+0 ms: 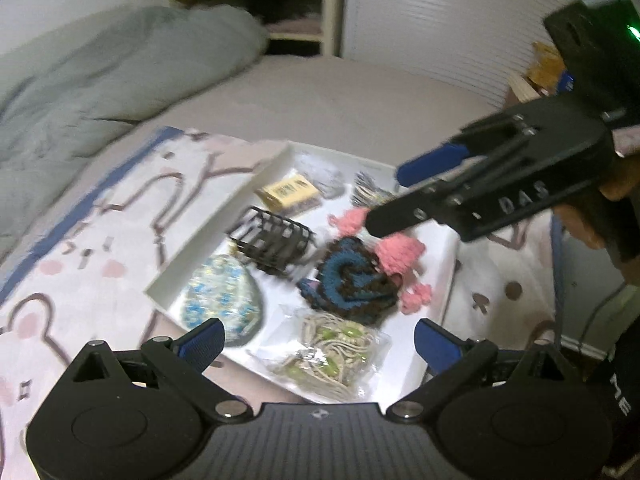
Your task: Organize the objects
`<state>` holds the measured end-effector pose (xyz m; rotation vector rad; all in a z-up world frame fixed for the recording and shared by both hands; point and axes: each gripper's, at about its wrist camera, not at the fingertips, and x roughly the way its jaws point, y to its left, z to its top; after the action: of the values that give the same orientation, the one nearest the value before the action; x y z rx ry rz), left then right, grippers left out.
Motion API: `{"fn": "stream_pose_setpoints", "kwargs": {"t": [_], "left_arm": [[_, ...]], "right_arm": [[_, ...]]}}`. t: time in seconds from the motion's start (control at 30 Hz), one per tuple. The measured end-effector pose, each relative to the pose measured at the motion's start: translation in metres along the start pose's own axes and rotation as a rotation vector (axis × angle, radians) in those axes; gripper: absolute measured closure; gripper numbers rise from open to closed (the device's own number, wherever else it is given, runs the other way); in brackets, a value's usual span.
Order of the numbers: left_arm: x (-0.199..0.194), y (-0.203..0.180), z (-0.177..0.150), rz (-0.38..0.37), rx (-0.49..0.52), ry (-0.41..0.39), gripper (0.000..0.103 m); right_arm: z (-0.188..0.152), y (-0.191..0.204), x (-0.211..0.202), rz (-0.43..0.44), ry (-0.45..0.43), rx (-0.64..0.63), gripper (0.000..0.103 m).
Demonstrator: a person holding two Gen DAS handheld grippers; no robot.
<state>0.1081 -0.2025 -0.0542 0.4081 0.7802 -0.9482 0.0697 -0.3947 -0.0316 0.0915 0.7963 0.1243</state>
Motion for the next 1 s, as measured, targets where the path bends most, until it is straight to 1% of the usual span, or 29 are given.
{"fn": "stream_pose_setpoints", "kwargs": {"t": [0.17, 0.23, 0.33, 0.4, 0.5, 0.6, 0.7, 0.87, 1.0], "left_arm": [[-0.025, -0.001, -0.003, 0.072, -0.079, -0.042, 0.003], [-0.032, -0.003, -0.004, 0.119, -0.105, -0.051, 0.003], [-0.043, -0.010, -0.009, 0.182, -0.112, -0.064, 0.003], [-0.049, -0.014, -0.013, 0.210, -0.113, -0.074, 0.003], [-0.056, -0.019, -0.018, 0.248, -0.142, -0.081, 0.003], [-0.063, -0.025, -0.021, 0.293, -0.172, -0.084, 0.003], [-0.071, -0.031, -0.024, 0.322, -0.205, -0.099, 0.003], [-0.084, -0.039, -0.028, 0.357, -0.269, -0.135, 0.002], [-0.091, -0.045, -0.033, 0.374, -0.294, -0.144, 0.002]], "right_arm": [[0.000, 0.014, -0.018, -0.005, -0.037, -0.040, 0.033], [0.000, 0.019, -0.027, -0.006, -0.058, -0.049, 0.029], [0.000, 0.023, -0.037, 0.002, -0.080, -0.042, 0.024], [-0.002, 0.025, -0.043, -0.002, -0.094, -0.040, 0.021], [-0.007, 0.025, -0.052, -0.024, -0.107, -0.028, 0.011], [-0.014, 0.026, -0.059, -0.044, -0.111, -0.037, 0.008], [-0.022, 0.026, -0.065, -0.062, -0.111, -0.037, 0.004], [-0.034, 0.024, -0.076, -0.090, -0.124, -0.026, 0.002], [-0.043, 0.022, -0.083, -0.105, -0.134, -0.008, 0.001]]}}
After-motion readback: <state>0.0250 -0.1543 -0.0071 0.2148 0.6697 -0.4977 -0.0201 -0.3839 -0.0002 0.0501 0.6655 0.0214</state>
